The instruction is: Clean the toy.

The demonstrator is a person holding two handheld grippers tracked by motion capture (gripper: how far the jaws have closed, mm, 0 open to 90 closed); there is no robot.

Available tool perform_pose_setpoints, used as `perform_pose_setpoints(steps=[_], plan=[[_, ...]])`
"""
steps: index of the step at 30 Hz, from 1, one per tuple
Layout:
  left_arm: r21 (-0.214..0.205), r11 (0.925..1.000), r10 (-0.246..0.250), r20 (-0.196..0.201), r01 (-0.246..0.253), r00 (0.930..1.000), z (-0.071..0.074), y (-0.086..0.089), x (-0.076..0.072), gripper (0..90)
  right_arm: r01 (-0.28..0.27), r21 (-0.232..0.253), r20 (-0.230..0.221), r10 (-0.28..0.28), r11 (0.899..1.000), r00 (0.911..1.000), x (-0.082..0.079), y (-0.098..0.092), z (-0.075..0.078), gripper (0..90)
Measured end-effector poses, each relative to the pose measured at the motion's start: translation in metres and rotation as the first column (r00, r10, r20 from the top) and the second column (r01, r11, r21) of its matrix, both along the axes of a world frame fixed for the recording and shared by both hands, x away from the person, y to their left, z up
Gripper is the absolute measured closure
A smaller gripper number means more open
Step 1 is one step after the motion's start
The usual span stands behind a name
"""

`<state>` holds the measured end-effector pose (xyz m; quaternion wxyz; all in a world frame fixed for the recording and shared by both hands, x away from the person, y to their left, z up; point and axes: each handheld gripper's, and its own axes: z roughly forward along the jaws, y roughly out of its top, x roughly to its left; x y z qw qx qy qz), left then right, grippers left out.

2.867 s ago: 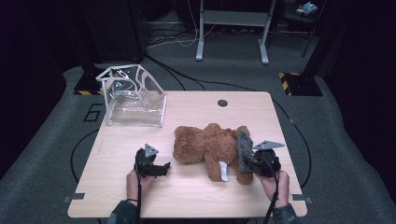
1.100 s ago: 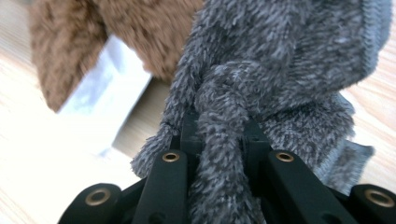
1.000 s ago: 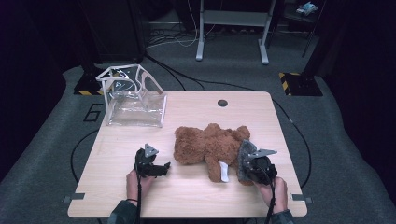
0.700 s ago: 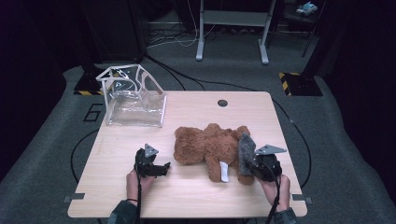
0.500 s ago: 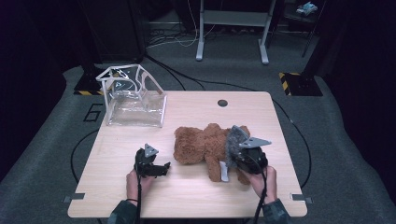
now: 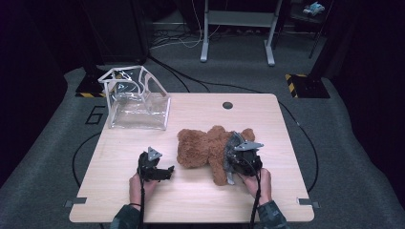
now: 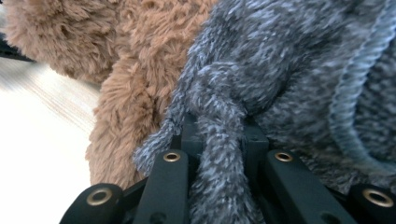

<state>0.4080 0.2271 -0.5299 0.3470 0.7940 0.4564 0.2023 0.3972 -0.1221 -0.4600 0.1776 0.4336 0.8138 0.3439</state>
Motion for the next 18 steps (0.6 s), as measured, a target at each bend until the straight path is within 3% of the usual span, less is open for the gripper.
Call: perform_pose_setpoints(steps=[11, 18], plan=[[0.002, 1.0, 0.001, 0.003, -0.001, 1.0, 0.0, 0.0, 0.0, 9.7, -0.022, -0.04, -0.058, 0.02, 0.999, 0.9981, -0.007, 0.006, -0.021, 77.8], [0.002, 1.0, 0.001, 0.003, -0.001, 1.0, 0.0, 0.0, 0.0, 9.8, -0.065, -0.105, -0.147, 0.05, 0.992, 0.9879, -0.009, 0.014, -0.038, 77.5]])
